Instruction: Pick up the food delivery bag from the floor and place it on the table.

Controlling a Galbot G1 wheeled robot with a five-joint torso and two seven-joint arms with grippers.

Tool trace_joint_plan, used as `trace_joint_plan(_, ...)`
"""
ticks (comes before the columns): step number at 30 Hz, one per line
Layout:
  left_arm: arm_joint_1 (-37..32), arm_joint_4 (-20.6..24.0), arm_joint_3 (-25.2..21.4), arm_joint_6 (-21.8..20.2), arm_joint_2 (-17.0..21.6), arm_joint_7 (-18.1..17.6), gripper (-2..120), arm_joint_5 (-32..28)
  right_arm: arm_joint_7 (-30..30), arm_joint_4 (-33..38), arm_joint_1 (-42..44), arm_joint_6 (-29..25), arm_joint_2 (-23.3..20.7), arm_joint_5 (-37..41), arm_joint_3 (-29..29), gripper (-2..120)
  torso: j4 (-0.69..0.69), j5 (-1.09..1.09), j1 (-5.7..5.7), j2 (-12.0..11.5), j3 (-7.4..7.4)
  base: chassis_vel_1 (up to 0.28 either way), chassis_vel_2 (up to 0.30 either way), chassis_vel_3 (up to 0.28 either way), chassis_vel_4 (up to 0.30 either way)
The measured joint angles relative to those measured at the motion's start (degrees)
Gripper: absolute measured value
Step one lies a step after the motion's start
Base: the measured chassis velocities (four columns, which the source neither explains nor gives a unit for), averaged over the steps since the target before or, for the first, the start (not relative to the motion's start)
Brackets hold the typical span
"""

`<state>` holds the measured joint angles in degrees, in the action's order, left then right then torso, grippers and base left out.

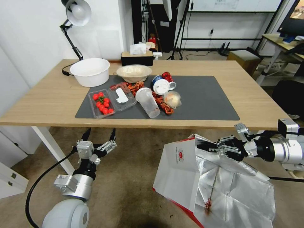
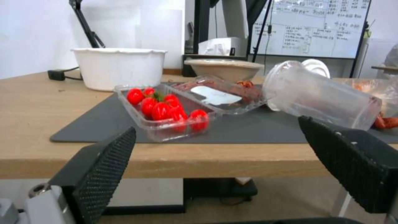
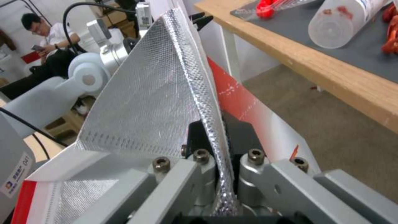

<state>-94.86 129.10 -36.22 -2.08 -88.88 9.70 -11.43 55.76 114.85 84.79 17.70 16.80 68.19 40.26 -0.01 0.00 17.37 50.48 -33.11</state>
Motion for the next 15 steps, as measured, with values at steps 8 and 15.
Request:
trace_joint_plan(8,-0.05,0.02,0.02,0.04,0.00,0.00,99,0.01,0.00,0.08,0.06,-0.06,-0.01,-0.01,0.00,0,0.00,0.00,0.92,2.19,-1.27,0.000,0.000,0.000,0.000)
trace_joint_plan(15,-0.10,0.05,0.07,0.09,-0.02,0.01,98,0.04,0.00,0.15,0.12,-0.08,0.07,-0.03,0.00,0,0.00,0.00,1.78,4.16,-2.38,0.000,0.000,0.000,0.000)
